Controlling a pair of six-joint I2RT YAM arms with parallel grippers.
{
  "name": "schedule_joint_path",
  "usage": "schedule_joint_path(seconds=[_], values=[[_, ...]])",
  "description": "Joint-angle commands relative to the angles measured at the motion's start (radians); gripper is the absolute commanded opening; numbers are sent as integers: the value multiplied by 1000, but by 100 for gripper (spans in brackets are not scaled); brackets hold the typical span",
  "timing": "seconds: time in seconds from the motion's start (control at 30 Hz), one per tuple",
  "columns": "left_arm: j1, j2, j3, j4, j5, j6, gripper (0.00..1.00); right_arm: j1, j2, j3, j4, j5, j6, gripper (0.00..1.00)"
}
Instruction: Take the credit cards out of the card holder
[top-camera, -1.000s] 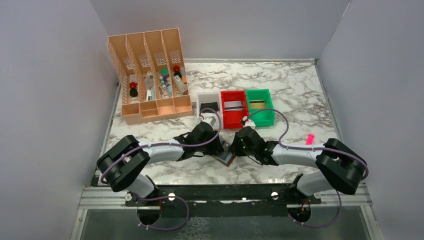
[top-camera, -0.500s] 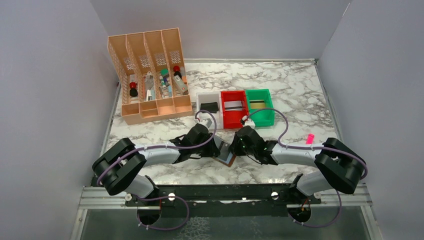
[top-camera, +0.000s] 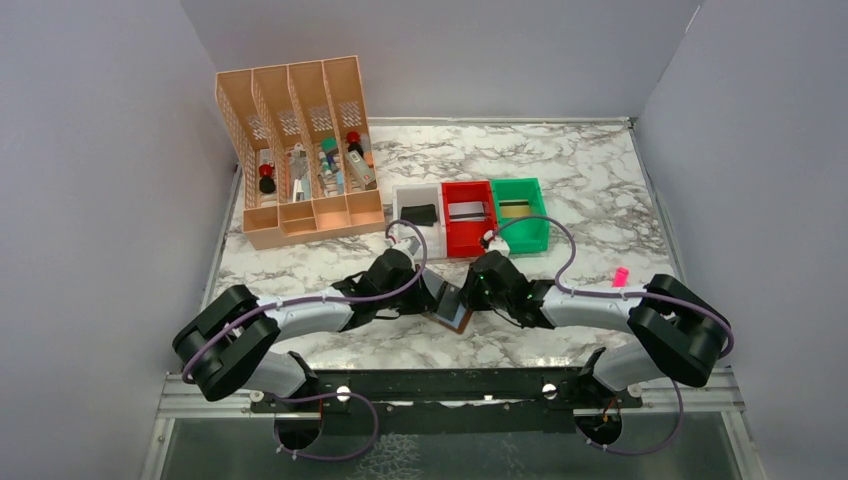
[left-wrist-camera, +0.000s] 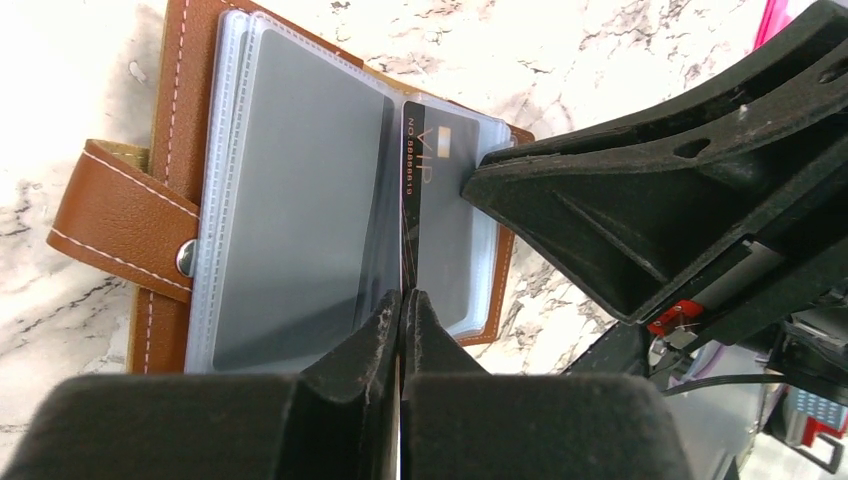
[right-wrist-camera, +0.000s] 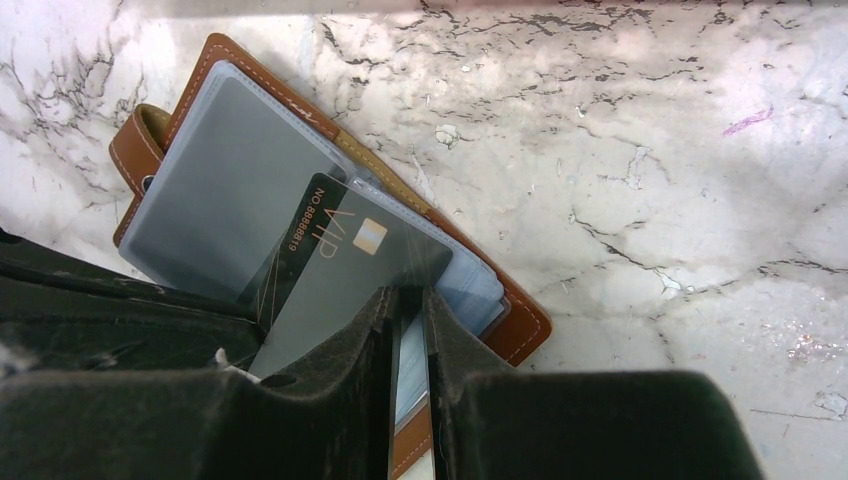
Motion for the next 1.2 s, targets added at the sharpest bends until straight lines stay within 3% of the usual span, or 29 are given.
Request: schedule_joint_path(seconds=[0.0,0.7,0.93,1.17], values=[[4,-37,-19,27,10,-15,0,-10,35,-27,-190,40,-17,20],[3,-152,-99,15,-73,-78,0,-9,-93,92,-208,-232,-134,21],[2,-153,-96,16,-73,-79,0,-8,1,117,-241,-200,-130,23],[2,-172,-98,-1,-76,-75,0,-8,138,155,-328,-24,-151,23]])
